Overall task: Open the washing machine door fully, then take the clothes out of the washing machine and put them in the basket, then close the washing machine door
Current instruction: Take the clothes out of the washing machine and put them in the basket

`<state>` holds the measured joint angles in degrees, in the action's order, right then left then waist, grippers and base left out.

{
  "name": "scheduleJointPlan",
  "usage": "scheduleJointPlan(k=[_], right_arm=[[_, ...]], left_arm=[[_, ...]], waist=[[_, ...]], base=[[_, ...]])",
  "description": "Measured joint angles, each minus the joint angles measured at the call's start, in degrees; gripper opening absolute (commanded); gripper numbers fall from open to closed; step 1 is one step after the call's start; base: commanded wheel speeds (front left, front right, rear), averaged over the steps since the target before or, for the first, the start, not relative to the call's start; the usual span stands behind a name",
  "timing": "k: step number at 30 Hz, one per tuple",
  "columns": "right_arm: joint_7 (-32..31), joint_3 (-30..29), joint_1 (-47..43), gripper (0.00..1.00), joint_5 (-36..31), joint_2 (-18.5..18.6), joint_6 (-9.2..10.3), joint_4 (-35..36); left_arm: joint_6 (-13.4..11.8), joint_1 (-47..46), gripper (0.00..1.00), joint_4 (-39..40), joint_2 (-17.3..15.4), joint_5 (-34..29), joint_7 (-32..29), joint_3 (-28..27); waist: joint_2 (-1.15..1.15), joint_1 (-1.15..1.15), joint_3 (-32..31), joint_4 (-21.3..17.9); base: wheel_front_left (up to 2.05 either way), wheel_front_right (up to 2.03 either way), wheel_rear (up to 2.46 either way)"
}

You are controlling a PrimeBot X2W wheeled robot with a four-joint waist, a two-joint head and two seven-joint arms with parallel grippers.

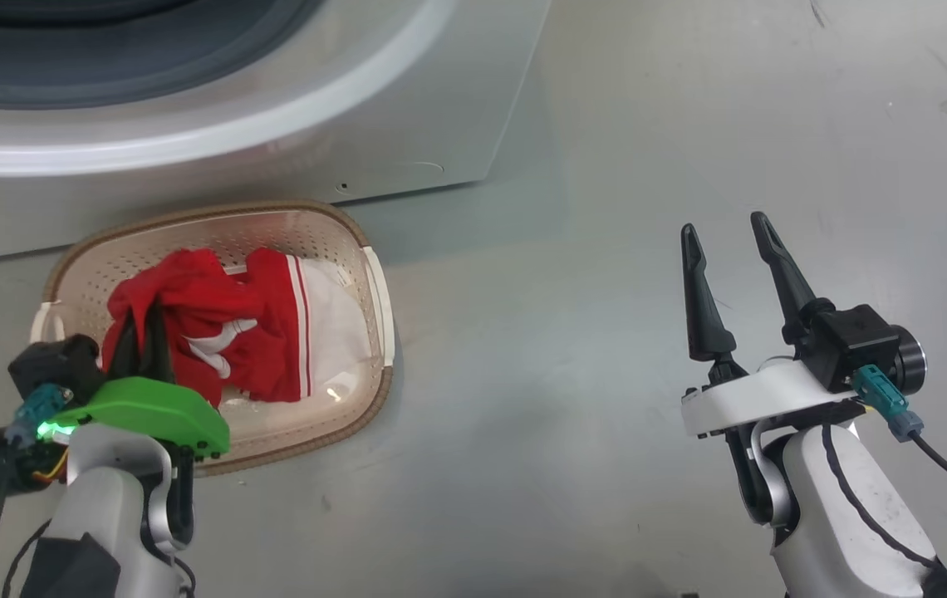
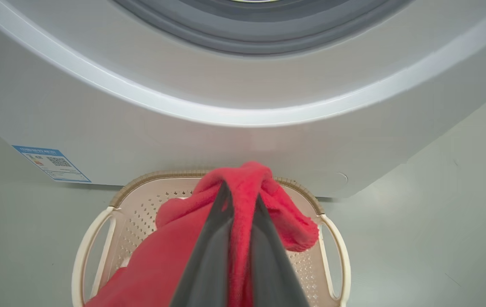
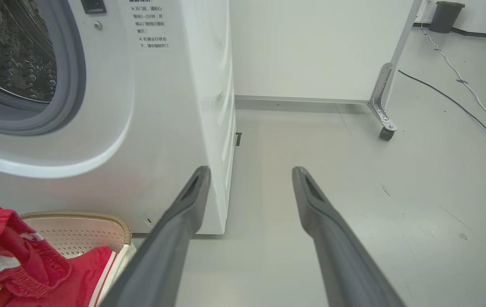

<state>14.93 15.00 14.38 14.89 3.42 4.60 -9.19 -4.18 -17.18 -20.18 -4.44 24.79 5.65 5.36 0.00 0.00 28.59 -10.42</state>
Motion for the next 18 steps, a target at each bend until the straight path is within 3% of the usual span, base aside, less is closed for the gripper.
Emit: scheduleJointPlan(k=[18], right_arm=[[0.0, 0.0, 4.2, 1.00, 0.0, -0.4, 0.01, 1.1]], left_arm=[[2.6, -8.0, 0.00, -17.4, -0.1, 2.6, -0.4, -1.3]], waist=[[0.00, 0.00, 10.7, -3.9]], base=[[0.00, 0.00, 0.00]])
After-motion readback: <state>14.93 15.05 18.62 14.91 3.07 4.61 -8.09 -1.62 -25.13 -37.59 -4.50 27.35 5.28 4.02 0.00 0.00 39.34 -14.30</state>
